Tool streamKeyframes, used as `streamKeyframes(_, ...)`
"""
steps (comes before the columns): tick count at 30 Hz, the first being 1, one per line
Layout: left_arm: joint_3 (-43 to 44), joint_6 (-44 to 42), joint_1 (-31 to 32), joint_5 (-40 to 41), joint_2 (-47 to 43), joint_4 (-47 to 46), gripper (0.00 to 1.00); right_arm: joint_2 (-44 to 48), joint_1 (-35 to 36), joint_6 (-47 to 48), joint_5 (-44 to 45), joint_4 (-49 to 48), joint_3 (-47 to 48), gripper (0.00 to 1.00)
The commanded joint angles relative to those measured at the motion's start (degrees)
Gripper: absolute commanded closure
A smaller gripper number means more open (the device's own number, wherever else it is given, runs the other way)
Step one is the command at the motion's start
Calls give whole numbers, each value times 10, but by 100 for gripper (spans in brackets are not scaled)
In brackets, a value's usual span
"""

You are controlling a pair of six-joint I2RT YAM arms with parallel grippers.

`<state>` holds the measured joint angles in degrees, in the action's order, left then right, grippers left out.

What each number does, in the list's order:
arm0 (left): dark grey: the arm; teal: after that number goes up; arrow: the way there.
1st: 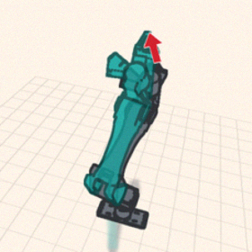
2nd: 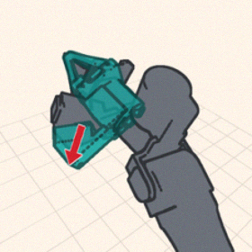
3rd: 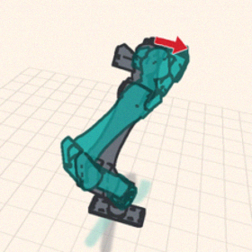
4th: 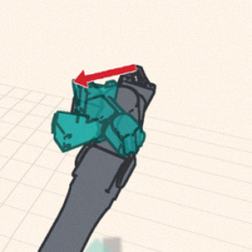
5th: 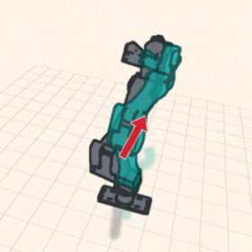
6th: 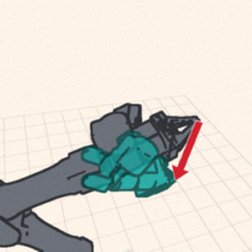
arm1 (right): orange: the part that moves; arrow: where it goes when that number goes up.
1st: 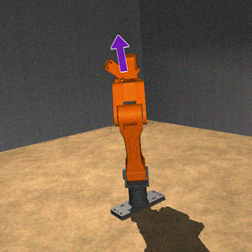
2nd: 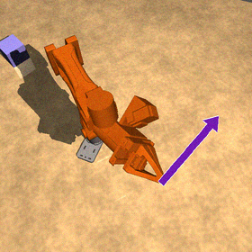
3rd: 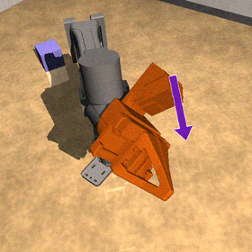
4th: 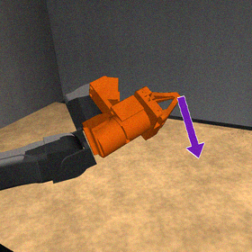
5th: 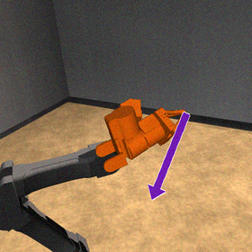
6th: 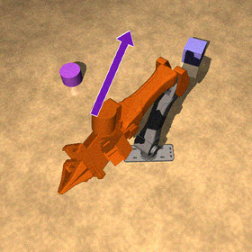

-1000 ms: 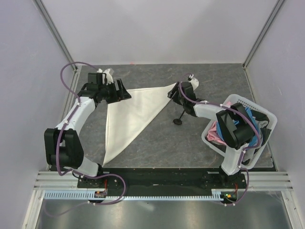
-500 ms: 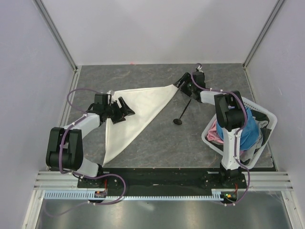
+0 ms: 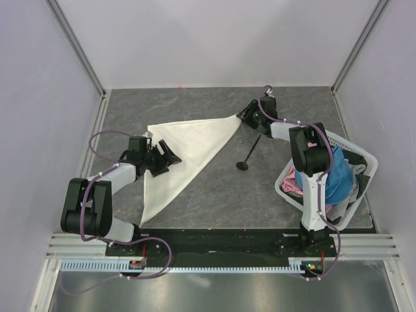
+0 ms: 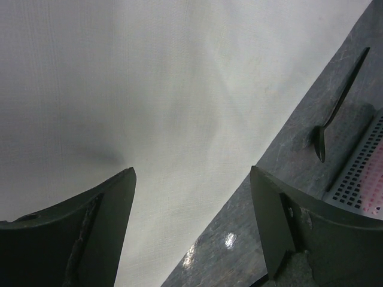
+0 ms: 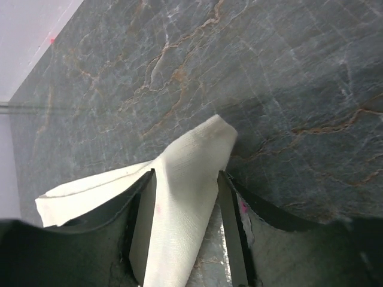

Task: Fold the napkin, place the utensils inside, and roll it up
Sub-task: Fold the napkin

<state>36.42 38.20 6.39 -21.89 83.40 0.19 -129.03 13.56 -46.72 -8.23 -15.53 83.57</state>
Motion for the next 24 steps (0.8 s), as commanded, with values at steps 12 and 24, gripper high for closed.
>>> streamKeyframes(12,-81,52,-6,60,-54,-33,15,-27,-13,1,59,62,33,82)
streamKeyframes(24,-39,24,-6,38,-57,-23,15,-34,-20,19,16,49,55,64)
